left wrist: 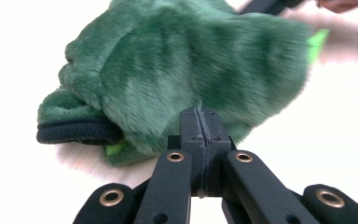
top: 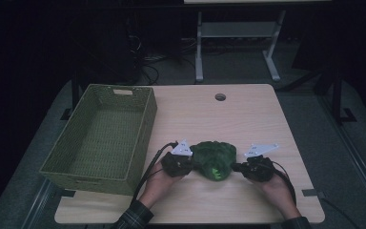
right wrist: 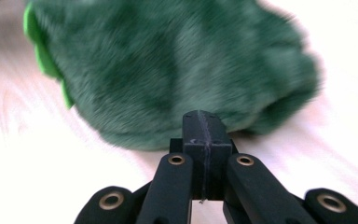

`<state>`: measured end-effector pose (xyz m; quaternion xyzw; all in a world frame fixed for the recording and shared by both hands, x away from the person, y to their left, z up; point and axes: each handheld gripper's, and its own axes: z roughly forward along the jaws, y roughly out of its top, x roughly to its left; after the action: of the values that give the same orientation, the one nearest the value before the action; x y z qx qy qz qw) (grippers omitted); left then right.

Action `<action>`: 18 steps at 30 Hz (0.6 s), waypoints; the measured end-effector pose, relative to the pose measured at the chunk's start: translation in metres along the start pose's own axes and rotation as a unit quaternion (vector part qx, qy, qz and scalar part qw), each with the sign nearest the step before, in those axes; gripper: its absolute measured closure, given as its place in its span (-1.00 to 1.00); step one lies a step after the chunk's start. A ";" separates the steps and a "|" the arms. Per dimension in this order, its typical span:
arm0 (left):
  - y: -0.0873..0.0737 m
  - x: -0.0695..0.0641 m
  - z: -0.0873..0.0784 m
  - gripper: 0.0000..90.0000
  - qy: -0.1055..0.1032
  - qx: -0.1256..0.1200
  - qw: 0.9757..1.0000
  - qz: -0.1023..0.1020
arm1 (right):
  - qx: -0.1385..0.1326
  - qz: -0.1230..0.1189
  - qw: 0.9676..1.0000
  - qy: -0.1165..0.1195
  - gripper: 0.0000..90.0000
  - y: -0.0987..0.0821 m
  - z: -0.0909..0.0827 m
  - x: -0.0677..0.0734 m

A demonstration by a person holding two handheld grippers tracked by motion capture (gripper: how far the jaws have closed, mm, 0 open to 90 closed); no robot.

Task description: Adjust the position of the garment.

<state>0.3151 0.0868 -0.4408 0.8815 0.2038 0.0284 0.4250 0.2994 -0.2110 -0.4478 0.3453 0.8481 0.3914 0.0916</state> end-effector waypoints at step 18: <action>0.007 -0.036 0.017 0.99 -0.061 0.002 0.998 0.014 | -0.040 0.039 0.998 -0.027 1.00 0.050 0.013 -0.062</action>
<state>0.2885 0.0564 -0.4422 0.8852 0.1653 -0.0201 0.4343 0.3765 -0.2215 -0.4273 0.3845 0.8147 0.4189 0.1134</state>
